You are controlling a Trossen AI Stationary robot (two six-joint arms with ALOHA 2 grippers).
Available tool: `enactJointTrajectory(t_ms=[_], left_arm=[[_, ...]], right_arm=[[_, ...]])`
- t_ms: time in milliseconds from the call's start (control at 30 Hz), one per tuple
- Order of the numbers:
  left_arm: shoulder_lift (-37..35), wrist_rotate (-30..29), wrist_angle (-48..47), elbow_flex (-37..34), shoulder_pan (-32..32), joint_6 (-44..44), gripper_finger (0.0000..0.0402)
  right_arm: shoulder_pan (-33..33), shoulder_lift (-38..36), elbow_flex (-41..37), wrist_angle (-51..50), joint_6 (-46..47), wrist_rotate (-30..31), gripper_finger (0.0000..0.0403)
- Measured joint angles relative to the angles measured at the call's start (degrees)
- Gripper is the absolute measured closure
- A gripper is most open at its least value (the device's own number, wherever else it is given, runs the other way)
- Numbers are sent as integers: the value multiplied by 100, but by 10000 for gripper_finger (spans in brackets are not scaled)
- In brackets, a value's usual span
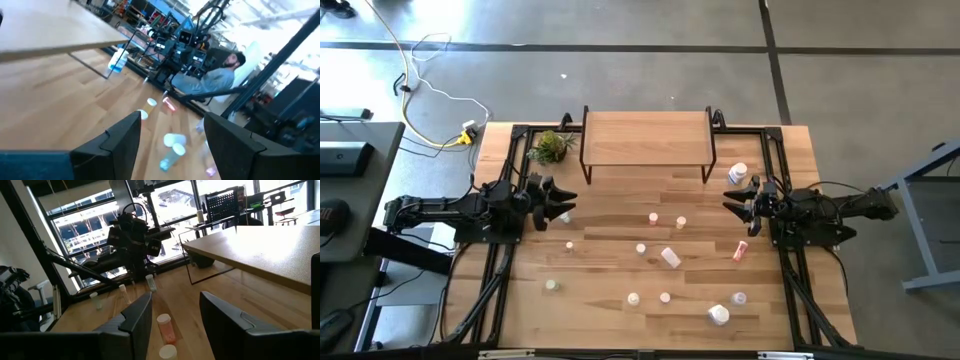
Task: Pick and place medicine bottles onto shelf by color
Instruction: Put the top left green pill bottle on the shelf
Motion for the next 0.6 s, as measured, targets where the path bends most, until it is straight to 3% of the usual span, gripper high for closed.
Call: enactJointTrajectory(t_ms=[267, 433, 600], left_arm=[[0, -2, -20, 0, 2, -363, 186], [2, -221, -284, 0, 0, -431, 160], [0, -261, -307, 0, 2, -1057, 134]], right_arm=[[0, -1, 2, 1, 0, 0, 247], [-1, 0, 0, 1, 2, 0, 247], [0, 0, 1, 1, 0, 0, 247]])
